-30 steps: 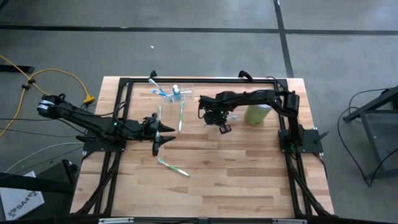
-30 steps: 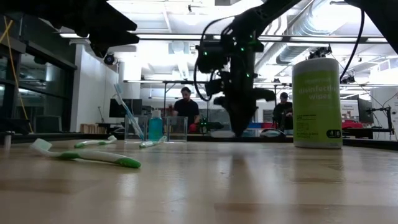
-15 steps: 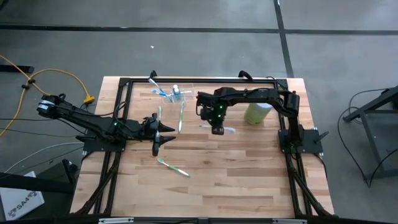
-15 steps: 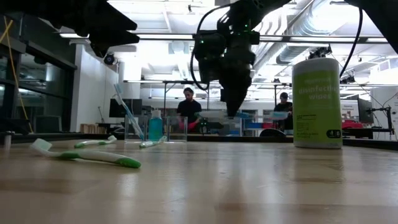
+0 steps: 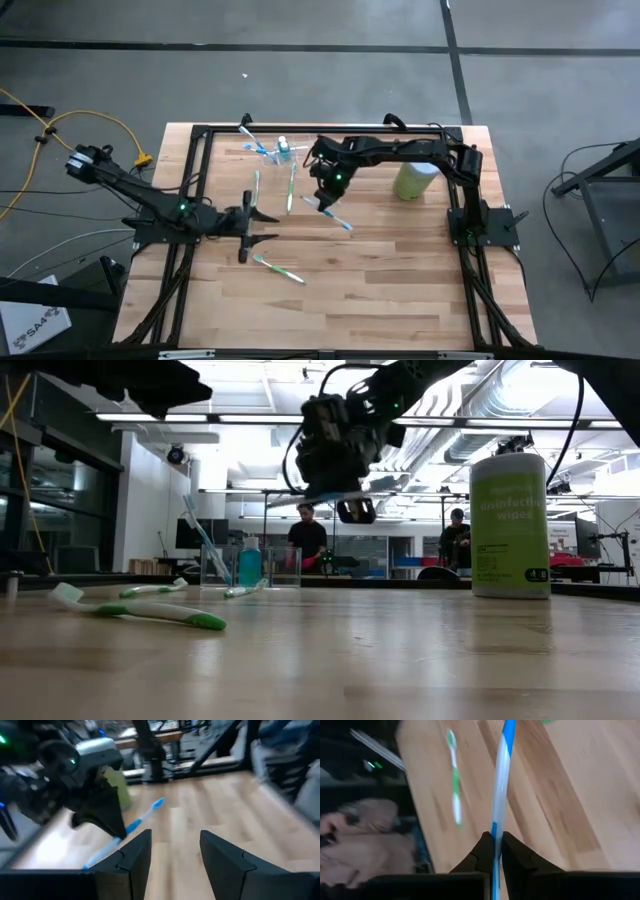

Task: Pick & Place toothbrushing station
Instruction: Put the blue toothbrush into the left section of the transparent organizer

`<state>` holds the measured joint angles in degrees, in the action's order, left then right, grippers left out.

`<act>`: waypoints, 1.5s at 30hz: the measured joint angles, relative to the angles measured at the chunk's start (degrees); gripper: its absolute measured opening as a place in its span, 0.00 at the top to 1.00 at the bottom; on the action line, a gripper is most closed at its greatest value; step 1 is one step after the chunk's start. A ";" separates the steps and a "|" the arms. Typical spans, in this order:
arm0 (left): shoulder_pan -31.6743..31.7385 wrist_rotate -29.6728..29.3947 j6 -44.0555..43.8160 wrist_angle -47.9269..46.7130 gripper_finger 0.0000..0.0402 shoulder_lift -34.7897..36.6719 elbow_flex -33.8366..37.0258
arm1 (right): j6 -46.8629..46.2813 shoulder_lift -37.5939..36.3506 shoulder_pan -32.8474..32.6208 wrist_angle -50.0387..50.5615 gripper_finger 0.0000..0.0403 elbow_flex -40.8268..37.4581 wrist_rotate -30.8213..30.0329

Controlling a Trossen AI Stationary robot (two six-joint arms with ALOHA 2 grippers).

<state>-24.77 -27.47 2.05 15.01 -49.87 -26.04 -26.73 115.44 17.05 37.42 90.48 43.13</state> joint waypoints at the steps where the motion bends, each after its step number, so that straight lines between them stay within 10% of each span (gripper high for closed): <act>1: -1.09 -2.45 2.37 0.54 0.60 -0.56 0.00 | -1.54 0.00 0.01 -1.32 0.98 0.00 0.72; 21: -5.76 -26.70 44.91 35.85 0.60 -28.31 -0.07 | -21.29 -0.04 -0.16 -23.51 0.98 0.00 5.51; 31: -4.18 -25.46 58.18 52.37 0.60 -37.18 -0.26 | -23.22 -0.04 -0.16 -26.22 0.98 0.00 5.19; 45: -0.48 -24.44 65.25 52.71 0.60 -43.56 -4.43 | -24.73 -0.04 -1.11 -27.43 0.98 0.00 5.11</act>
<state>-25.25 -51.91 67.30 67.72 -93.43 -30.48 -51.46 115.39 15.94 10.00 90.48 48.23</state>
